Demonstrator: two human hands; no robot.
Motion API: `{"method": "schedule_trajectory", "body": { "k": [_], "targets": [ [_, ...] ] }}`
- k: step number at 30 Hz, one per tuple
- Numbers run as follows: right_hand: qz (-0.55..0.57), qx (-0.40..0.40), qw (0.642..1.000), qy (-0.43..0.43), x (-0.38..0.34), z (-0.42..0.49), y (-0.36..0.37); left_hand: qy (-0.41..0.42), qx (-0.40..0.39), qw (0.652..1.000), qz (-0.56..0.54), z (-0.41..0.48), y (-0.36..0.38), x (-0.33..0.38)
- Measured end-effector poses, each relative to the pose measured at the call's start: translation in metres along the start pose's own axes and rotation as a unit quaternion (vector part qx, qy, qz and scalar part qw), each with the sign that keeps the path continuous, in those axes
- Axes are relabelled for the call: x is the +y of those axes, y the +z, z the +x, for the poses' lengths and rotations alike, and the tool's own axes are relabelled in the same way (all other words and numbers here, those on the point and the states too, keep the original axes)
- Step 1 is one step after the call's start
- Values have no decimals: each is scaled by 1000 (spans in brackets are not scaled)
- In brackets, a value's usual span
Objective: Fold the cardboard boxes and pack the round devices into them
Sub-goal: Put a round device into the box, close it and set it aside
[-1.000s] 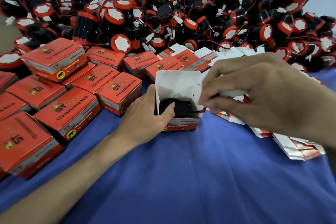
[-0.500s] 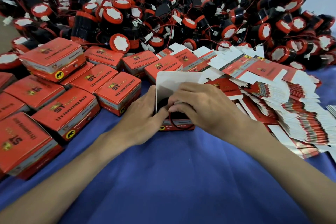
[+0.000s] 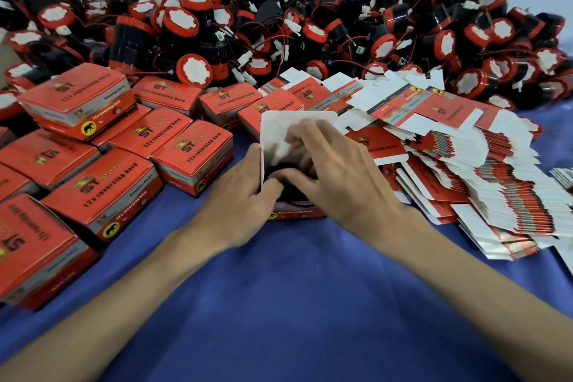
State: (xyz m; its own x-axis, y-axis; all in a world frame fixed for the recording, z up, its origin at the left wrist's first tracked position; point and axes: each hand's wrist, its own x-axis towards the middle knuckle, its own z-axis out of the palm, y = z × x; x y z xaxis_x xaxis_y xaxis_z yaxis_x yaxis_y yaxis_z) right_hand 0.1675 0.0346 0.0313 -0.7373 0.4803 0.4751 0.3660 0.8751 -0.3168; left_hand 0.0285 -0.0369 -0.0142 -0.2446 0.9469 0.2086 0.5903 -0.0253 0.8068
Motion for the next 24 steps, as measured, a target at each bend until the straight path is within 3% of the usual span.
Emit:
{"method": "schedule_trajectory", "body": {
  "k": [6,10,19,24],
  "targets": [
    [-47,-156,986,-47,12,4,-14,-8,32,998,47,1,0,2],
    [-21,-222,974,-28,14,11,-22,-16,26,998,52,1,0,2],
    [-126,-210,969,-22,11,11,-24,-56,-19,994,-93,4,-5,3],
    [-175,-251,946,-106,15,15,-32,-50,9,993,-110,5,-2,2]
  ]
}}
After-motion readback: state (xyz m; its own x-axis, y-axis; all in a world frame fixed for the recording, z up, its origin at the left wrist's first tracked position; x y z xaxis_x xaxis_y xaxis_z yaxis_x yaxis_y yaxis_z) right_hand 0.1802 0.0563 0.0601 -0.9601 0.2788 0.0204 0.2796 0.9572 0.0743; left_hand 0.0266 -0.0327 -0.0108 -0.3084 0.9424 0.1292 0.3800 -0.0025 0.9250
